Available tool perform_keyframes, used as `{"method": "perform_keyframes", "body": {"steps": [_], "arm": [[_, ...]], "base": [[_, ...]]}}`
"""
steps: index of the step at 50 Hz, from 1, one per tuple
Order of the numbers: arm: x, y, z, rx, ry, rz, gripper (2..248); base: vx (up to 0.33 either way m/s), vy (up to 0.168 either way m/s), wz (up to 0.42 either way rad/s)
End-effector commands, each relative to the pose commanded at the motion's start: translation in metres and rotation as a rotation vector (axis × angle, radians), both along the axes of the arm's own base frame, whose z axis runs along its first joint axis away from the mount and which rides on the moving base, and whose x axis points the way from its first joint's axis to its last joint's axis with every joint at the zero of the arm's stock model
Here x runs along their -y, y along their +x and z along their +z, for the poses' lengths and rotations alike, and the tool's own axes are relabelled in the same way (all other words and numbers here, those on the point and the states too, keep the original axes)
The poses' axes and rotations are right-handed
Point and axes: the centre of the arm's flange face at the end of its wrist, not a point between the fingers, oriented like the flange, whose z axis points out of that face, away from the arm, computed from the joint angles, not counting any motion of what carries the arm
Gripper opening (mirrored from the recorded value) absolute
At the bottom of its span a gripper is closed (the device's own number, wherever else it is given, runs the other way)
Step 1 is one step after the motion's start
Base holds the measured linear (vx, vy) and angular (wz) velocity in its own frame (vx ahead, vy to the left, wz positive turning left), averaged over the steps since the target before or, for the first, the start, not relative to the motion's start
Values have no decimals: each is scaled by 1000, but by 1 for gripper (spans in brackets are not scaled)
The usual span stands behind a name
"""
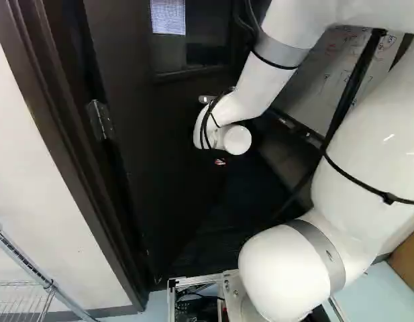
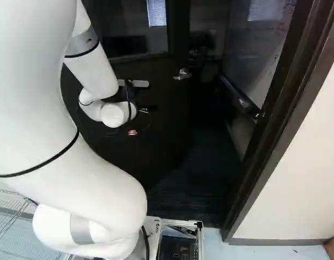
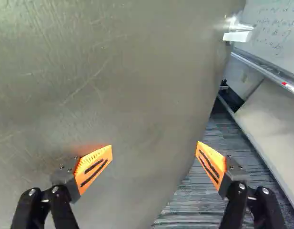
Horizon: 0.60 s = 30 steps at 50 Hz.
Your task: Open the door and move inside
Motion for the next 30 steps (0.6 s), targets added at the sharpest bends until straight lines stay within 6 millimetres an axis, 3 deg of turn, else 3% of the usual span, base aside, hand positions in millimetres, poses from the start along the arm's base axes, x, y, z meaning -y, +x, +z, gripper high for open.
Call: {"method": "perform_keyframes", "body": {"steps": [30], "arm": [[-39,48,0,4,10,45,247]], "base": [[-1,0,0]]}}
